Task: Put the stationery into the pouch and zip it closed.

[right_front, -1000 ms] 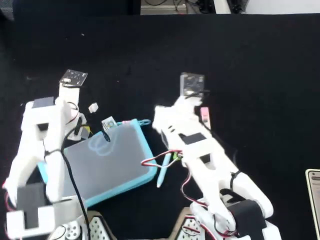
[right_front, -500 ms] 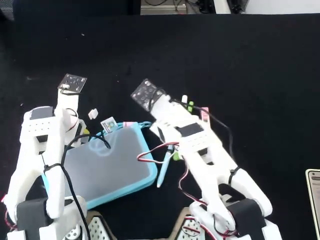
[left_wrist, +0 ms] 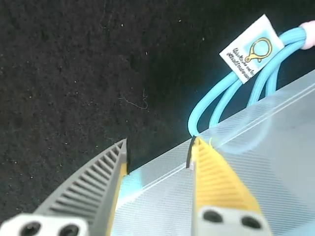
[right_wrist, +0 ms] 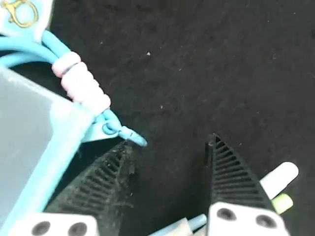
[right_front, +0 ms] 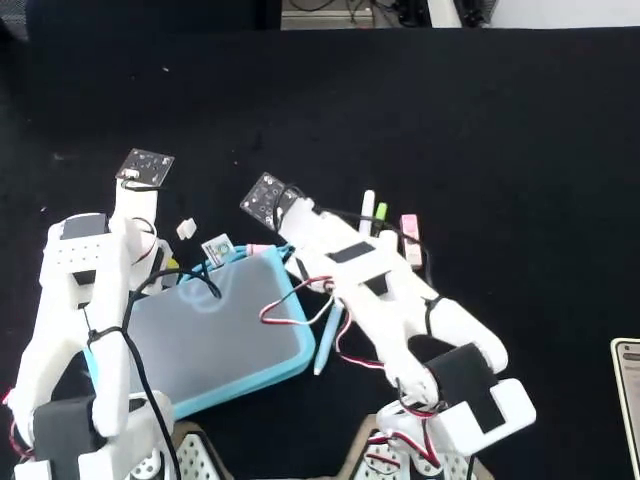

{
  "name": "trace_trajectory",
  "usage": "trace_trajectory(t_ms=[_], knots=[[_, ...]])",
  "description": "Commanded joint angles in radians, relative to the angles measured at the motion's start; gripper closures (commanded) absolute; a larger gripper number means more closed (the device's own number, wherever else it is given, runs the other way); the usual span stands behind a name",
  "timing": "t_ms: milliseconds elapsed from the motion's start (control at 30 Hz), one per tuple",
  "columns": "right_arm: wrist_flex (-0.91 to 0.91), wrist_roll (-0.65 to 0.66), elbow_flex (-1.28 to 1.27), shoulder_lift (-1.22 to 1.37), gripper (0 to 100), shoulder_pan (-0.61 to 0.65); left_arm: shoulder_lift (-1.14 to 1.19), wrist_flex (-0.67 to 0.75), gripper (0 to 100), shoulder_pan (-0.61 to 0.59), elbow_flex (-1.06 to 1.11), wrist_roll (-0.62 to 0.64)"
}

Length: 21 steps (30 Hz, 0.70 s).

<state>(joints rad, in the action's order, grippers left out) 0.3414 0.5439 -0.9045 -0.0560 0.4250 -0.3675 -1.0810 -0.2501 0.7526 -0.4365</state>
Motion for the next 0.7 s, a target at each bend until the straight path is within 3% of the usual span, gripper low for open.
trace_trajectory(t_ms=[0,300,400,667], knots=[[0.046,0.011,0.039,-0.058,77.6,0.012,-0.011,-0.014,79,0.001,0.008,-0.008],[0.064,0.012,0.041,-0.081,77.9,0.043,-0.02,-0.015,79,0.001,0.027,-0.008],[0.069,0.08,0.045,-0.053,78.6,0.043,-0.02,-0.017,79,0.007,0.048,-0.008],[0.069,0.166,0.117,0.058,98.7,0.043,-0.02,-0.011,79,0.001,0.053,-0.008]])
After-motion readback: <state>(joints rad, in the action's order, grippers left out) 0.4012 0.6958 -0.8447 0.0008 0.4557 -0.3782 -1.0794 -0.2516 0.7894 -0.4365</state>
